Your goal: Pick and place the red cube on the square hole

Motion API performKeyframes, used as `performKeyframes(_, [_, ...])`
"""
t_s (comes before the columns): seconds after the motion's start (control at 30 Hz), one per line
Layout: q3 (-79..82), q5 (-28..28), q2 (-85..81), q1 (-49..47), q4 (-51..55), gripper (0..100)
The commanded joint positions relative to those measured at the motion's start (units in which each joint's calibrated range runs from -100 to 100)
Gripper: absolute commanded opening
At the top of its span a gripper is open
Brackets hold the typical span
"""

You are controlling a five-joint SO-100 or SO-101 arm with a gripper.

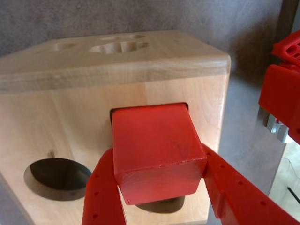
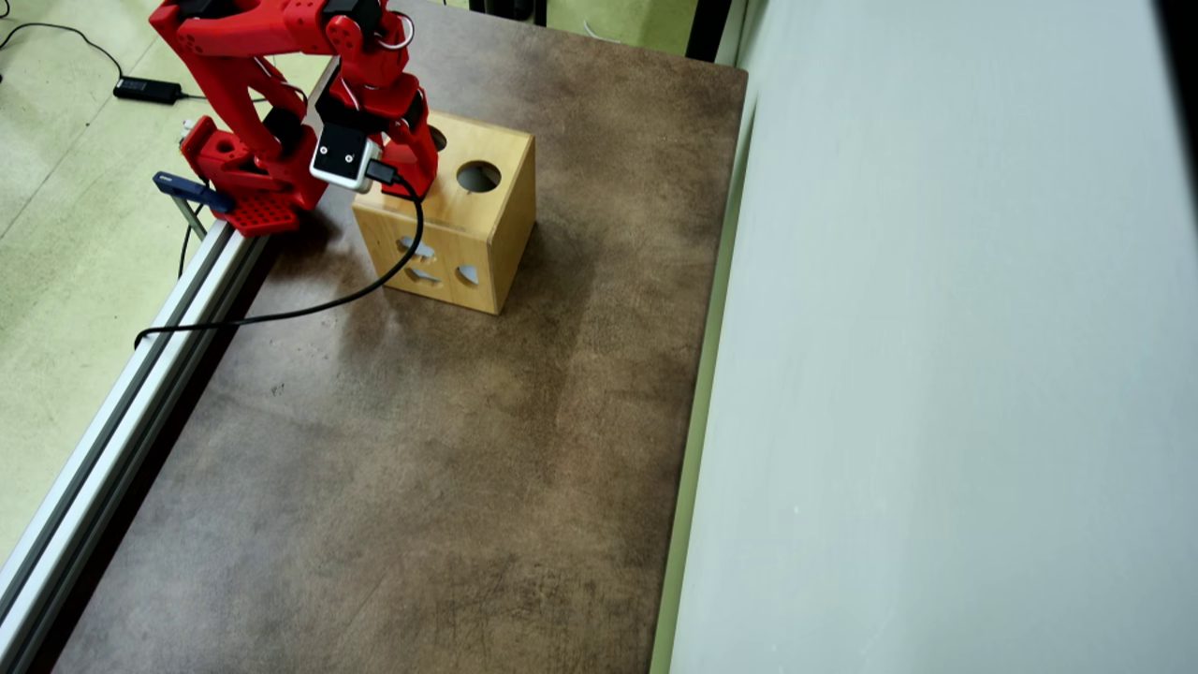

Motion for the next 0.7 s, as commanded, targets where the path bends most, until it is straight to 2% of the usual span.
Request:
performKeyframes(0.0, [-0.17,-0.10,0.94,0.17,-0.31,1])
performKeyframes(0.67, [-0.17,-0.15,0.94,0.17,0.25,1])
